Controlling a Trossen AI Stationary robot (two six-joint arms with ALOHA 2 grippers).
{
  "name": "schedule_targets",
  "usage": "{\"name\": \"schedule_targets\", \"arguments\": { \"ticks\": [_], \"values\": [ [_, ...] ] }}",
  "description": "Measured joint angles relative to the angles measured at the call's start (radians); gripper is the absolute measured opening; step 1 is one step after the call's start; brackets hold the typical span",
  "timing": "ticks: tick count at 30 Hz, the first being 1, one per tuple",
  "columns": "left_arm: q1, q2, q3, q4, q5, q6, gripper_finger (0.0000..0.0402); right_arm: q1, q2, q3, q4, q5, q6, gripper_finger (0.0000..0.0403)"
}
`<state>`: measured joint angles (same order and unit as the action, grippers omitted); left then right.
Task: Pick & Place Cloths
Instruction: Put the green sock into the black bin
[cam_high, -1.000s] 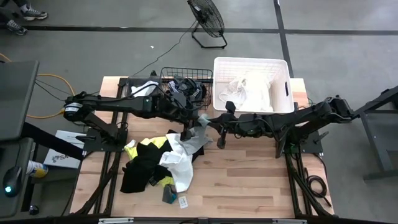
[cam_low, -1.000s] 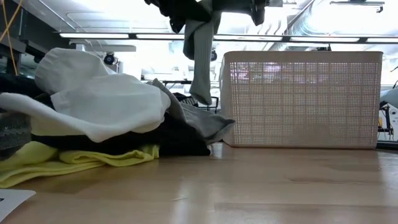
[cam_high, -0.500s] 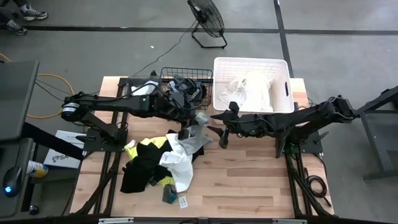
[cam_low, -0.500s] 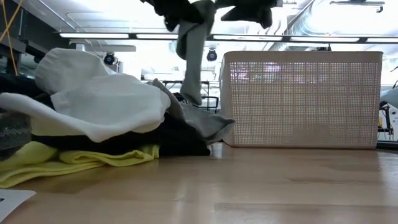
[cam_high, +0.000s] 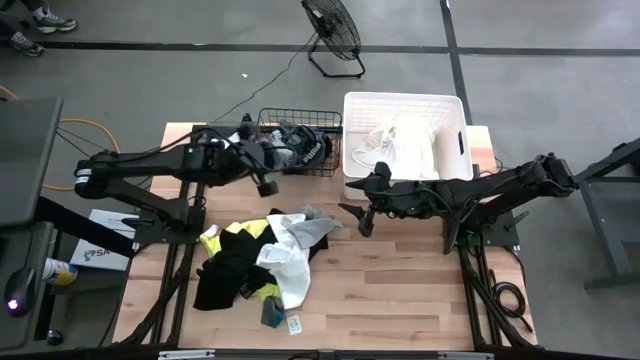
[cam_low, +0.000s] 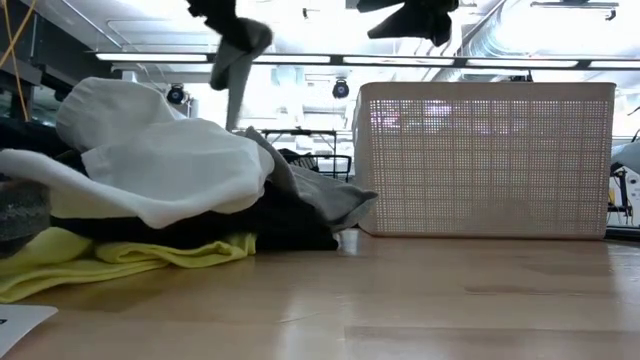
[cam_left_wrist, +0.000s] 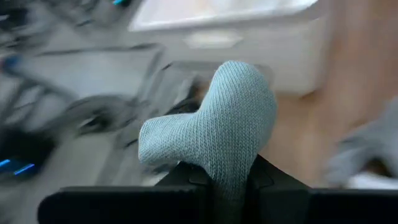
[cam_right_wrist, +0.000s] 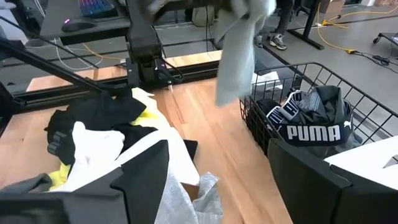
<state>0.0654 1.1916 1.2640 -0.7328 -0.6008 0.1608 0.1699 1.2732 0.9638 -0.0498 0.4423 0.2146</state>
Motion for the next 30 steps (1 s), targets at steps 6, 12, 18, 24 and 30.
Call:
{"name": "schedule_targets", "arguments": {
  "ticks": [6, 12, 18, 24, 30],
  "values": [
    [0.025, -0.003, 0.000, -0.104, -0.204, 0.000, 0.0024, 0.000, 0.000, 0.000, -0.002, 0.001, -0.001, 0.0267],
    [0.160, -0.002, -0.001, -0.170, -0.190, 0.025, 0.0023, 0.000, 0.000, 0.000, -0.004, 0.003, -0.001, 0.0267],
    [0.360, -0.001, -0.001, -0.171, -0.101, 0.097, 0.0023, 0.000, 0.000, 0.000, -0.006, 0.004, -0.009, 0.0267],
    [0.535, 0.005, -0.001, -0.149, -0.030, 0.105, 0.0023, -0.003, 0.000, 0.000, -0.008, 0.004, -0.009, 0.0267],
    [0.653, 0.036, -0.001, -0.114, 0.073, 0.181, 0.0023, -0.003, 0.000, 0.000, -0.010, 0.004, -0.009, 0.0267]
  ]
}}
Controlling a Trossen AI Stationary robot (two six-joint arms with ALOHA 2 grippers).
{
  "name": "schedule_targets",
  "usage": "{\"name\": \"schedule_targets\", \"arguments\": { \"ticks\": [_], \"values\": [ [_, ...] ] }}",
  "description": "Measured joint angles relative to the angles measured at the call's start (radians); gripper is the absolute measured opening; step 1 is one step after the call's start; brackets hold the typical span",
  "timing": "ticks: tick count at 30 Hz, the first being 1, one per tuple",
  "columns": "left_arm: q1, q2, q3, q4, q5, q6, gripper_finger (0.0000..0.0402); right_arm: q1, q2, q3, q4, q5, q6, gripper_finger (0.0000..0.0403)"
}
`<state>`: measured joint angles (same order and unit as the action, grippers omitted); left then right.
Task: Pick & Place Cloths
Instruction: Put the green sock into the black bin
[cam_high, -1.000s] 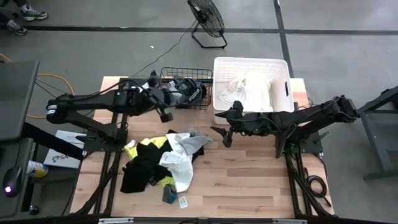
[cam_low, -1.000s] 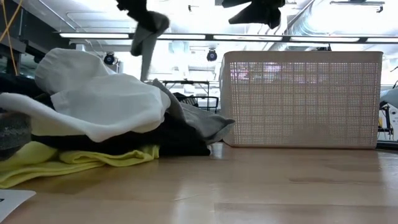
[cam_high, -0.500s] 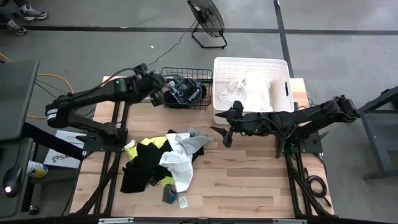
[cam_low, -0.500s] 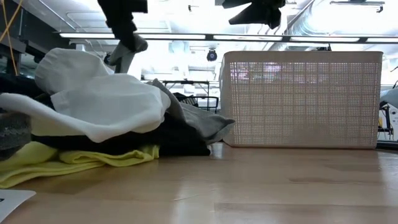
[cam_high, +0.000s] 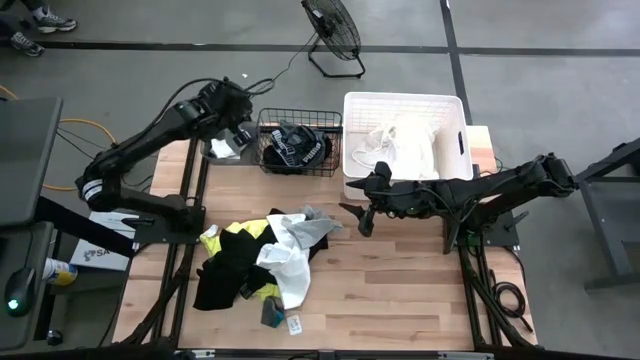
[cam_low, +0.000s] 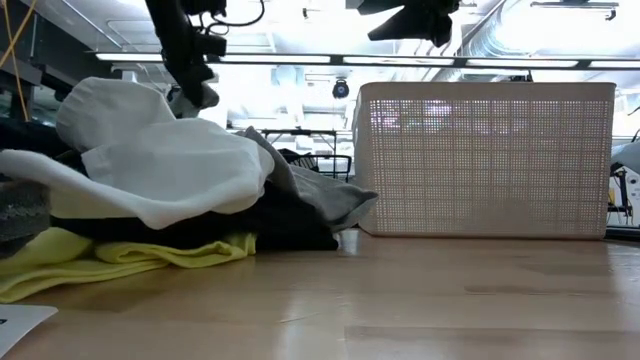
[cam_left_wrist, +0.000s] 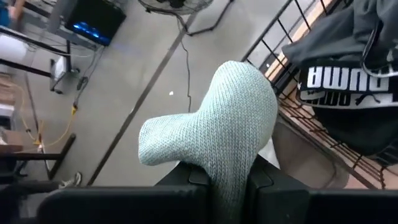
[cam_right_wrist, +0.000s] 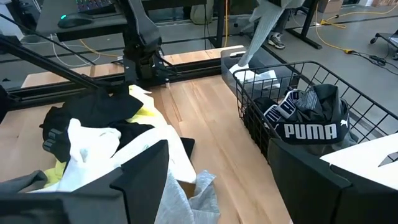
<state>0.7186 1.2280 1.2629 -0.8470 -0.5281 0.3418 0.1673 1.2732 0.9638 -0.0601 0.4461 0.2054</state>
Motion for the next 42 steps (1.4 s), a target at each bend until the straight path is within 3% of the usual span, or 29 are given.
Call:
{"name": "schedule_targets", "arguments": {
  "ticks": [10, 32, 42],
  "values": [
    [0.108, 0.101, 0.000, 0.009, 0.054, 0.039, 0.0023, 0.000, 0.000, 0.000, -0.020, 0.000, 0.000, 0.0267],
    [0.106, 0.269, 0.000, -0.004, 0.038, 0.114, 0.0023, 0.000, 0.000, 0.000, -0.071, -0.003, 0.012, 0.0267],
    [0.106, 0.342, 0.000, -0.055, -0.037, 0.160, 0.0025, 0.000, 0.000, 0.000, -0.093, -0.003, 0.011, 0.0267]
  ]
}}
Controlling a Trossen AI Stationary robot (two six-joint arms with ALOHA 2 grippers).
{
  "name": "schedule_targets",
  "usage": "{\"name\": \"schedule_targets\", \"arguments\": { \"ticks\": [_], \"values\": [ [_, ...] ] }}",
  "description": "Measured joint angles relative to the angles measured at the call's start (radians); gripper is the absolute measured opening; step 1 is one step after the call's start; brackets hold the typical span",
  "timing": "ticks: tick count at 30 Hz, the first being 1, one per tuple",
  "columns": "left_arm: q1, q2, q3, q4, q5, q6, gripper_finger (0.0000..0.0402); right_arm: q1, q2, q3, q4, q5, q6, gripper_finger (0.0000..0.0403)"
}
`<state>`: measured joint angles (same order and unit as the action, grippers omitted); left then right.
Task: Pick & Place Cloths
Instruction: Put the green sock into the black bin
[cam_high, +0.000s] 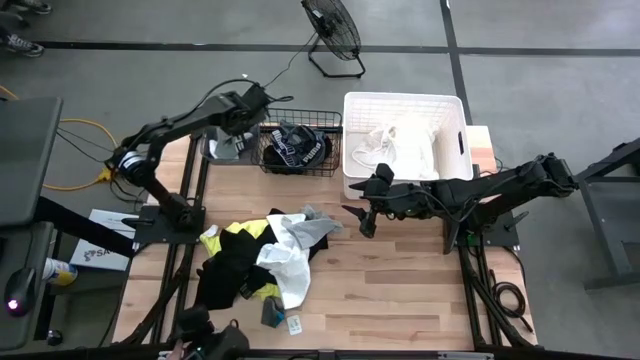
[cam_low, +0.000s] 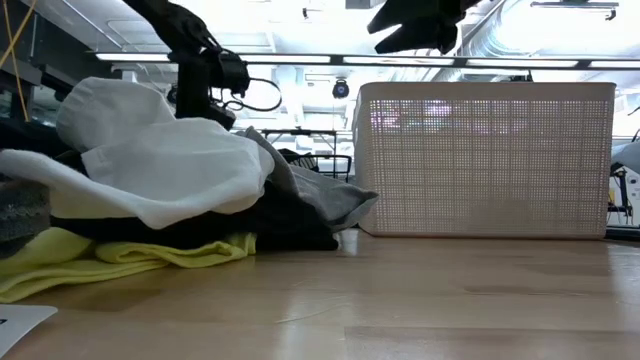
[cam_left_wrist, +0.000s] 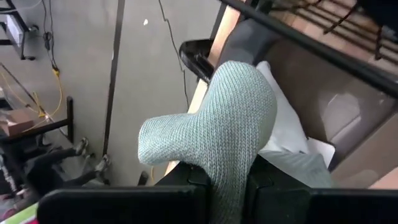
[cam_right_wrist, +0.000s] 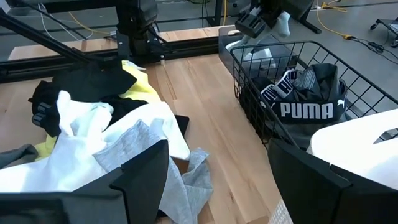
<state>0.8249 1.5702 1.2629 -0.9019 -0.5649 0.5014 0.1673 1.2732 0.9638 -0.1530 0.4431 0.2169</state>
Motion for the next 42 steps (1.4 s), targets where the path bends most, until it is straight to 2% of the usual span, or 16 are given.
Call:
{"name": "schedule_targets", "arguments": {
  "ticks": [13, 23, 42],
  "values": [
    [0.000, 0.052, -0.001, -0.033, -0.030, 0.000, 0.0027, 0.000, 0.000, 0.000, -0.037, 0.005, -0.027, 0.0267],
    [0.000, 0.045, -0.072, -0.007, -0.027, 0.016, 0.0028, 0.000, 0.000, 0.000, -0.038, 0.143, -0.064, 0.0267],
    [0.000, 0.052, -0.082, 0.010, -0.034, -0.024, 0.0028, 0.000, 0.000, 0.000, -0.038, 0.169, -0.061, 0.0267]
  ]
}}
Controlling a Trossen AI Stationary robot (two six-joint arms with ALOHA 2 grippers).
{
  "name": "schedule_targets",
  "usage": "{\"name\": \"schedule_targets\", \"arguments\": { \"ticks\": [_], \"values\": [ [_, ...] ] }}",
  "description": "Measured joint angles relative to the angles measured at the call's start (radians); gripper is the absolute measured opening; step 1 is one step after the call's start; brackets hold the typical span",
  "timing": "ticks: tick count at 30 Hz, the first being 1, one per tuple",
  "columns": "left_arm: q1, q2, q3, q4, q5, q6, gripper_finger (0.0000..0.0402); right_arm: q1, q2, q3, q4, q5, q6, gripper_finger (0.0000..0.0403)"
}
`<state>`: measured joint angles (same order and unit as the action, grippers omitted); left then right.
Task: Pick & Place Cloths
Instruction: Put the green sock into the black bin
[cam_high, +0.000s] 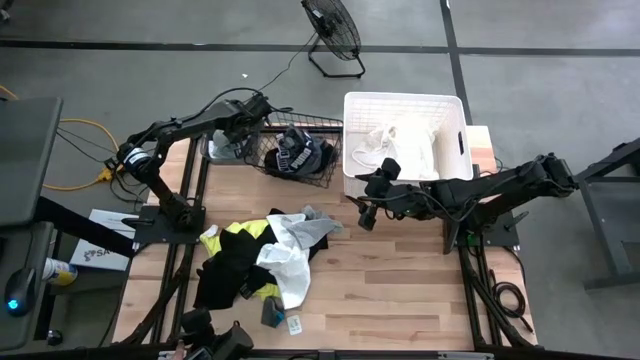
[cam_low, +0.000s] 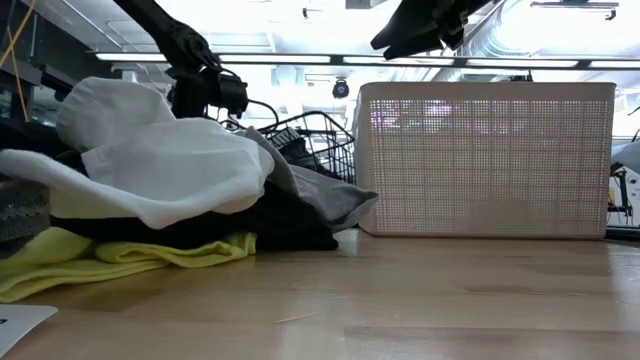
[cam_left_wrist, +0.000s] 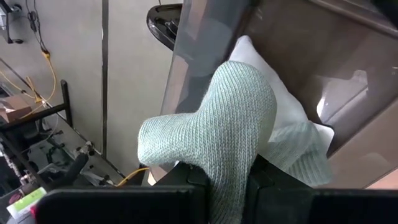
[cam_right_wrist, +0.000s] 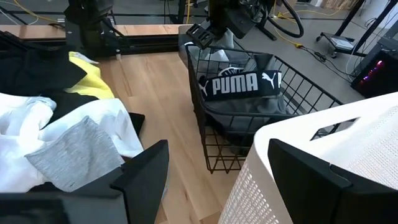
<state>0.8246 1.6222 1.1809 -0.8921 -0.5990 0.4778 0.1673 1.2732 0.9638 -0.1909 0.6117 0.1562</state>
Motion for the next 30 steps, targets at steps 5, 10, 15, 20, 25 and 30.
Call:
{"name": "schedule_targets", "arguments": {
  "ticks": [5, 10, 15, 20, 25, 30],
  "values": [
    [0.000, -0.003, 0.000, 0.000, 0.001, -0.005, 0.0028, 0.000, 0.000, 0.000, 0.000, 0.000, 0.000, 0.0267],
    [-0.002, -0.023, 0.010, -0.002, -0.020, -0.019, 0.0029, 0.000, 0.000, 0.000, -0.001, 0.000, -0.001, 0.0267],
    [-0.002, -0.044, 0.025, -0.013, -0.025, -0.051, 0.0029, 0.000, 0.000, 0.000, -0.001, 0.000, -0.002, 0.0267],
    [-0.009, -0.050, 0.036, -0.036, -0.021, -0.116, 0.0029, -0.001, 0.000, 0.000, -0.001, 0.002, 0.000, 0.0267],
    [-0.009, -0.050, 0.036, -0.061, 0.021, -0.232, 0.0029, -0.015, 0.000, 0.000, -0.001, 0.012, 0.009, 0.0267],
    [-0.006, -0.050, 0.036, -0.080, 0.049, -0.378, 0.0029, -0.039, 0.000, 0.000, -0.006, 0.000, 0.036, 0.0267]
  ]
}}
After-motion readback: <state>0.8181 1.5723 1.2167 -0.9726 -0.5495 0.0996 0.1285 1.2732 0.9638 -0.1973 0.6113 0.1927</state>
